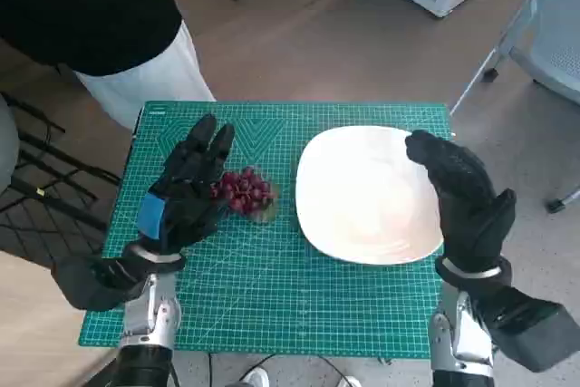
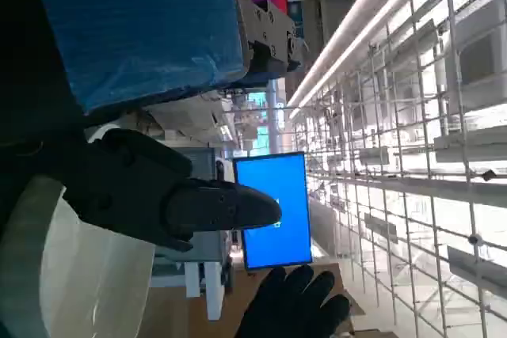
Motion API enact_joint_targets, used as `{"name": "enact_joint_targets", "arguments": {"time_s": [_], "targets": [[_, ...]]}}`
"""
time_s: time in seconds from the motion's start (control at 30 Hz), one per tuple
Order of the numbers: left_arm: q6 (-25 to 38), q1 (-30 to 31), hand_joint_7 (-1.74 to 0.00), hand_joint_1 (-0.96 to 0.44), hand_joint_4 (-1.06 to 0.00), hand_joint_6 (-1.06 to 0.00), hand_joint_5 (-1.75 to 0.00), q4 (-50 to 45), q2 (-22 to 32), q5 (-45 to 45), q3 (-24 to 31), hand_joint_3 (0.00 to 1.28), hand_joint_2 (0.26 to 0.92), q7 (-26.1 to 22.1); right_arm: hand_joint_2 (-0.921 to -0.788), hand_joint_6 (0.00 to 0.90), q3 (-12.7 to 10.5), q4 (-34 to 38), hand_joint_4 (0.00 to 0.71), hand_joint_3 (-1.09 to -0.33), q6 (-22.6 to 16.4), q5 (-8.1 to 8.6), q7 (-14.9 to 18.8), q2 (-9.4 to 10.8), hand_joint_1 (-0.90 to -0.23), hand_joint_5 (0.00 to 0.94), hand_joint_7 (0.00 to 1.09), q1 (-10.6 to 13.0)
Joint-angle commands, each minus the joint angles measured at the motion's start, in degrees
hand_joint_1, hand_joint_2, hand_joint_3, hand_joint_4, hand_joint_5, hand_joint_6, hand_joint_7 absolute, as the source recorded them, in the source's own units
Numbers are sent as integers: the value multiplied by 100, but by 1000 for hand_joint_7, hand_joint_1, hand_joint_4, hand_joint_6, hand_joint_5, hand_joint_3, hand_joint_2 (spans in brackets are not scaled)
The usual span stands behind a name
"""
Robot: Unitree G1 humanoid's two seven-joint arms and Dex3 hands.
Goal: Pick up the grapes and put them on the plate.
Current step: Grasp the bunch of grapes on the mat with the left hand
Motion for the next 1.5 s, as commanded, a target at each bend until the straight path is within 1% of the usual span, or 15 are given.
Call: {"name": "enact_joint_targets", "arguments": {"time_s": [0.03, 0.23, 0.7, 1.17, 1.5], "targets": [[-2, -17, 0, -488, -185, -265, 0, 38, -1, 1, 2, 306, 921, 27, -921, 166, -21, 88, 366, -532, 1, -100, 8, -48, -455, 2, 381, 32], [22, -7, -1, -491, -185, -266, 0, -6, -11, 11, -17, 306, 921, 61, -921, 165, -10, 60, 365, -534, 23, -95, 4, -74, -455, 2, 383, 23], [49, -28, -2, -497, -182, -269, 0, -21, -26, 17, -42, 304, 921, 108, -921, 157, 0, -66, 364, -541, 133, -147, -78, -86, -455, 1, 392, 19], [11, -40, -3, -493, -184, -274, -1, -19, -20, 66, -56, 303, 921, 154, -921, 151, -8, -65, 370, -546, 149, -159, -85, -91, -464, 3, 403, 7], [-65, -37, -3, -506, -184, -276, -1, -85, 80, 214, -73, 289, 921, 220, -921, 147, 7, -102, 369, -547, 173, -137, -70, -85, -465, 2, 409, 17]]}}
